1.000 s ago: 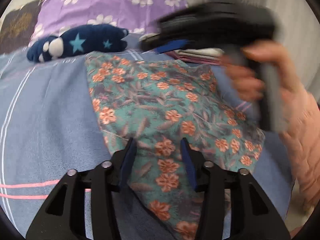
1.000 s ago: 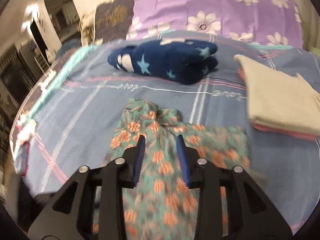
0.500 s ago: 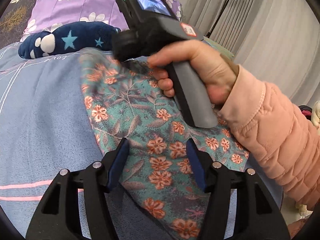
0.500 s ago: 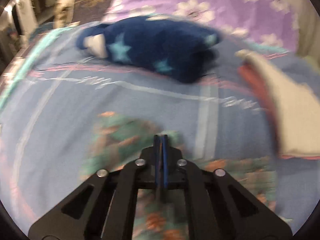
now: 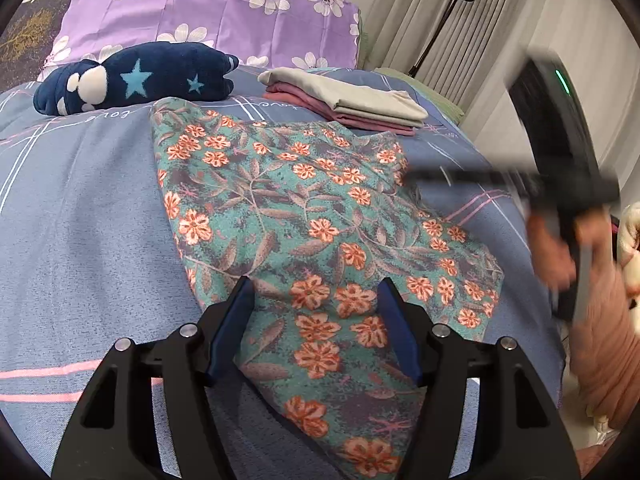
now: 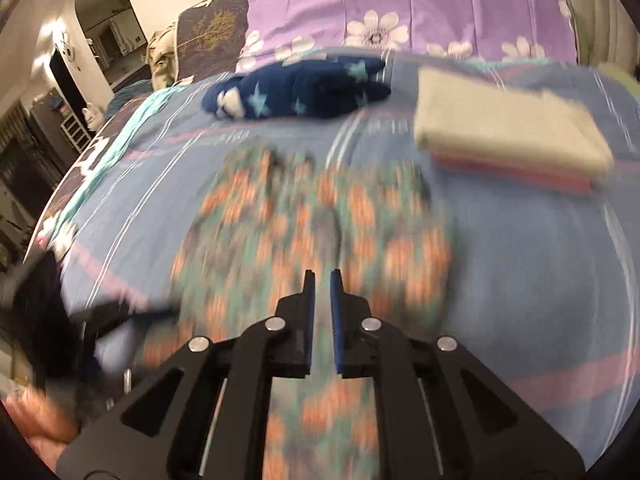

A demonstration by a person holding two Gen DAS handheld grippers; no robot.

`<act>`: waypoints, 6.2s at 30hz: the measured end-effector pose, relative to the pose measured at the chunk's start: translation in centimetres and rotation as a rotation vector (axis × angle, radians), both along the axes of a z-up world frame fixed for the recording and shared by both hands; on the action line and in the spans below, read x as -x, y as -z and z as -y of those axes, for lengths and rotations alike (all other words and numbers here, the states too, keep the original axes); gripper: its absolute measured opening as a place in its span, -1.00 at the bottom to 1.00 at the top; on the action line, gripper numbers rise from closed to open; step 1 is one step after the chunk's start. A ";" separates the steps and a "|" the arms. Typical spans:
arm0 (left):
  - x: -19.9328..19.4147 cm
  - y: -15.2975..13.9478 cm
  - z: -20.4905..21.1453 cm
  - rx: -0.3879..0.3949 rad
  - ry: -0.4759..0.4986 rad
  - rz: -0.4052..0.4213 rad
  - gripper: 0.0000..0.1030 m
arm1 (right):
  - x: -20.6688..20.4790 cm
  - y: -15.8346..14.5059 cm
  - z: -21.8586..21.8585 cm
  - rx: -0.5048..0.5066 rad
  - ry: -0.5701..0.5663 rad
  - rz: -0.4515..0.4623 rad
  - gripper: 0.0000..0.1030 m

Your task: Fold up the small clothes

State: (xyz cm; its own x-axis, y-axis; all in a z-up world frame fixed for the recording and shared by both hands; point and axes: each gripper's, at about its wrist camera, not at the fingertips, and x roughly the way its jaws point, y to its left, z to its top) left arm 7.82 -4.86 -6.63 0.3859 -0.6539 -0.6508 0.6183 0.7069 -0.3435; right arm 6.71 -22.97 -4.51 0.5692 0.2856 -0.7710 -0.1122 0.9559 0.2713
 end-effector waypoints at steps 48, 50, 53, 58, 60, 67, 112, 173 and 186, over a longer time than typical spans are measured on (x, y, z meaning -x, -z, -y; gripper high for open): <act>-0.8 -0.9 0.1 -0.203 -0.047 -0.027 0.53 | -0.9 3.5 6.2 -0.182 0.058 -0.064 0.21; -2.2 -0.2 0.1 -0.181 -0.042 -0.072 0.53 | -1.5 3.7 6.5 -0.193 0.051 -0.068 0.05; -4.7 0.5 0.0 -0.112 -0.033 -0.151 0.53 | -2.4 4.1 6.8 -0.238 0.042 -0.066 -0.03; -7.5 0.6 0.4 -0.065 -0.035 -0.204 0.48 | -4.3 4.5 7.4 -0.325 0.021 -0.080 -0.03; -8.3 0.6 1.0 -0.091 -0.037 -0.185 0.38 | -5.0 4.5 7.4 -0.335 0.008 -0.087 -0.03; -10.7 0.9 2.2 -0.127 -0.066 -0.131 -0.16 | -7.3 4.0 4.6 -0.226 -0.046 -0.066 0.08; -24.2 -7.9 27.2 -0.540 -0.075 0.513 0.59 | -19.2 -2.8 23.5 0.248 0.584 0.199 0.53; 6.2 -8.6 4.0 -0.159 -0.134 0.387 0.97 | 12.4 -6.9 3.3 0.264 0.595 0.377 0.96; 6.7 -8.4 4.3 -0.197 -0.157 0.389 0.97 | 12.2 -6.3 3.4 0.268 0.571 0.360 0.96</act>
